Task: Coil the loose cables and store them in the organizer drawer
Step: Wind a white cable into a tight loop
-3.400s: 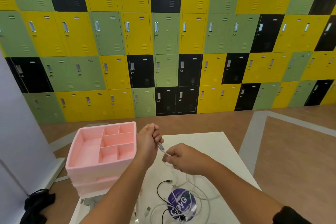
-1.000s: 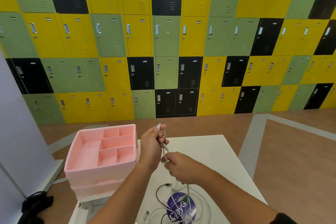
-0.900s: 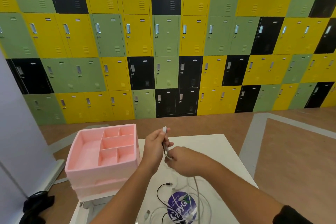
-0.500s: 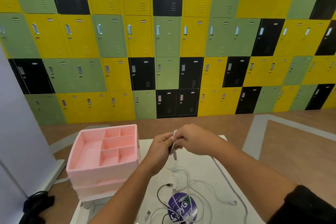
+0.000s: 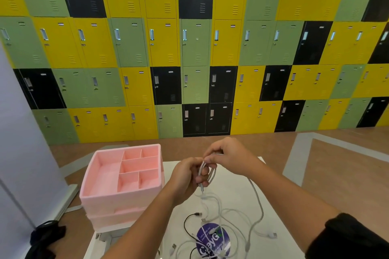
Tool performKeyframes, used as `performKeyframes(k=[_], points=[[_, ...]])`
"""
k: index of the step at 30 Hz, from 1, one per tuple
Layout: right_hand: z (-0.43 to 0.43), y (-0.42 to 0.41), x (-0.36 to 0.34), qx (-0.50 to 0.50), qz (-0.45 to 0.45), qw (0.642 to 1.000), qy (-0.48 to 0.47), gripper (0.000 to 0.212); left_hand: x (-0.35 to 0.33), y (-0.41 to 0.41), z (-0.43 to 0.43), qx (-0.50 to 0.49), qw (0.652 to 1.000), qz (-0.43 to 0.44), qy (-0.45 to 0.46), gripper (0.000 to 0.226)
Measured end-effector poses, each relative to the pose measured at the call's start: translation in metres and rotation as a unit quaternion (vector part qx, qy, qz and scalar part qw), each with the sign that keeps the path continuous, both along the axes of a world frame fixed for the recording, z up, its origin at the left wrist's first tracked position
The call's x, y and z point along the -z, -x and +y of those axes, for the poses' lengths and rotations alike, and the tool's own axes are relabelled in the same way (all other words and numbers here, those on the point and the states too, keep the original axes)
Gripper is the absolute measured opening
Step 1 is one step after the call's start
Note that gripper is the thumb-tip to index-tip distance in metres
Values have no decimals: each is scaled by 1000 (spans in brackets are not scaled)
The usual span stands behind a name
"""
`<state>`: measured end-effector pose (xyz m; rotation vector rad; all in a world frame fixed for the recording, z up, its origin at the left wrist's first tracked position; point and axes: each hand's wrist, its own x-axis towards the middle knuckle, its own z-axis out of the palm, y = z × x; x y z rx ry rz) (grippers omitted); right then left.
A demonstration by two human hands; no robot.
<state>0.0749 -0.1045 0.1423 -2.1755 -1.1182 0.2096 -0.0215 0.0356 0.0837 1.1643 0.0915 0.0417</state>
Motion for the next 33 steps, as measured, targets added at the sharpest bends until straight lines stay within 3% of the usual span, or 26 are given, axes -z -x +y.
performKeyframes(k=[6, 11, 15, 20, 23, 28, 31, 33], points=[[0, 0, 4, 6, 39, 999, -32, 7, 3, 1, -3, -35, 996, -18, -79, 39], [-7, -2, 9, 26, 151, 986, -72, 13, 3, 0, -3, -56, 996, -3, -67, 37], [-4, 0, 18, 39, 181, 979, -87, 16, 2, -1, -5, -73, 997, 14, -18, 36], [4, 12, 23, 18, 136, 987, -86, 25, -2, -5, -3, -105, 992, 4, 71, 35], [7, 14, 25, 23, 61, 998, -27, 24, -4, -6, -1, -109, 986, 2, 129, 38], [7, 14, 27, 12, 17, 999, 35, 23, -6, 0, 4, -28, 980, 7, 196, 34], [6, 15, 27, -2, 16, 999, 51, 23, -6, 3, 9, -5, 980, 25, 199, 30], [6, 16, 27, -9, 20, 999, 46, 23, -6, 2, 9, -21, 983, 41, 180, 41]])
